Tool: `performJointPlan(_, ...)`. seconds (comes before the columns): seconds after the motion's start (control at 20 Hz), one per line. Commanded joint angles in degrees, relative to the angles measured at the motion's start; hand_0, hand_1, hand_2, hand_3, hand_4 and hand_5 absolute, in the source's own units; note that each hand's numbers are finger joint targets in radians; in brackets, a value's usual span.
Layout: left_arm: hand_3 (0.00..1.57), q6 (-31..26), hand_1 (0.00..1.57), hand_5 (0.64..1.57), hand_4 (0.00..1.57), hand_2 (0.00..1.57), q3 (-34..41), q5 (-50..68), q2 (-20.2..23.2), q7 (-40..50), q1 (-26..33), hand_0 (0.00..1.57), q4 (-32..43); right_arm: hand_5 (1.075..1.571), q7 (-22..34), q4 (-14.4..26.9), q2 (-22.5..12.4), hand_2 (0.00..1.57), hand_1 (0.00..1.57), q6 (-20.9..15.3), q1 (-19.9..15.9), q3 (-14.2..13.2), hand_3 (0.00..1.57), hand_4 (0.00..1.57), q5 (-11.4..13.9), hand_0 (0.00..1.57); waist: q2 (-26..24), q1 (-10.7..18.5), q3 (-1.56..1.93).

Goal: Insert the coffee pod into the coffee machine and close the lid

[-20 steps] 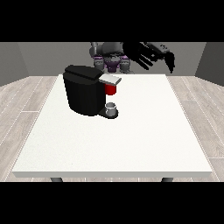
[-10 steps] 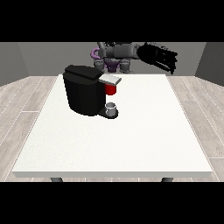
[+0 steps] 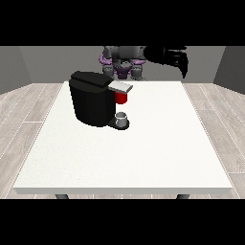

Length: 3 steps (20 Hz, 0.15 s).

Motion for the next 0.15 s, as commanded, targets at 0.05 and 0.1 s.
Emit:
performJointPlan(0.05, 0.00, 0.21, 0.00, 1.571, 0.27, 0.00, 2.85, 1.01, 1.39, -1.93, 5.36, 0.00, 2.13, 1.571, -7.06, -2.51, 8.44, 0.00, 0.00, -0.74, 9.00, 5.19, 0.00, 0.26, 0.05, 0.00, -4.49, -6.17, 0.00)
performJointPlan(0.1, 0.00, 0.05, 0.00, 1.571, 0.27, 0.00, 4.32, 1.54, 2.55, -3.12, 5.37, 0.00, 2.66, 1.571, -6.25, -1.62, 6.37, 0.00, 0.00, 2.08, 6.85, 4.13, 0.00, 0.26, -1.12, 0.00, -4.82, -7.16, -0.01)
